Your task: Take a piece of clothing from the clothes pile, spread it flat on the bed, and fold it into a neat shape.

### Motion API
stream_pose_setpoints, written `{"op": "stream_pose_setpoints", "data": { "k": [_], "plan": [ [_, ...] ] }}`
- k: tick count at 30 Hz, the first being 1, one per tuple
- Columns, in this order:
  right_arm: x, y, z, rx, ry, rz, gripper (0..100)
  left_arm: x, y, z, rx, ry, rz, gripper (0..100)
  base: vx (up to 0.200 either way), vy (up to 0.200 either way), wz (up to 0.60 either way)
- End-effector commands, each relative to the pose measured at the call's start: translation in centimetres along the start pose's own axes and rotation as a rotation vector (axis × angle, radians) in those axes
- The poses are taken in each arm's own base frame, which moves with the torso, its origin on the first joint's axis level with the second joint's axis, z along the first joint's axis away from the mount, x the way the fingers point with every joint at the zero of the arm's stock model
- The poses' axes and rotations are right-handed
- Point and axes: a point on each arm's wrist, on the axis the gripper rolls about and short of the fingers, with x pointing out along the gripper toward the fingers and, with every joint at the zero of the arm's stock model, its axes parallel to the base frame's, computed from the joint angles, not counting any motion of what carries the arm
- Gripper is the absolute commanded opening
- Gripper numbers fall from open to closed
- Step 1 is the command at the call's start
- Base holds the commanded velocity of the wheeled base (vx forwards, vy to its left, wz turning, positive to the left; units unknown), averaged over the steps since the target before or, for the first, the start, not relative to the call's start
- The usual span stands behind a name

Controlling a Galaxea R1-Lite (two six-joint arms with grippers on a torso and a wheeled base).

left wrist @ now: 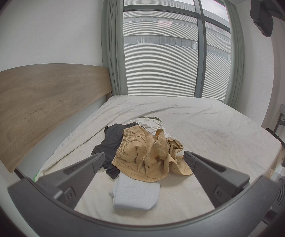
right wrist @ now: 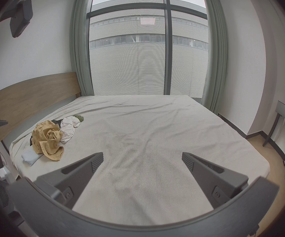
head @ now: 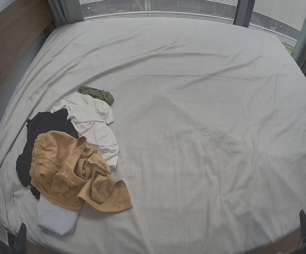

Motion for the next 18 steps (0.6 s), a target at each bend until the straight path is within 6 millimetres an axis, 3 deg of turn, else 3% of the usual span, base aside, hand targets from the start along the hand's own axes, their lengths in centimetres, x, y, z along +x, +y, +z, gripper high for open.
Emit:
{"op": "stream_pose_setpoints", "data": {
  "k": [1,18],
  "plan": [
    [0.08,0.0,-0.5,-0.004,0.01,0.001,100,0.01,0.0,-0.51,-0.002,0.0,0.001,100,0.0,0.0,0.0],
    [0.06,0.05,-0.49,-0.016,0.007,0.027,100,0.01,0.0,-0.5,0.001,-0.001,0.001,100,0.0,0.0,0.0]
  ]
}}
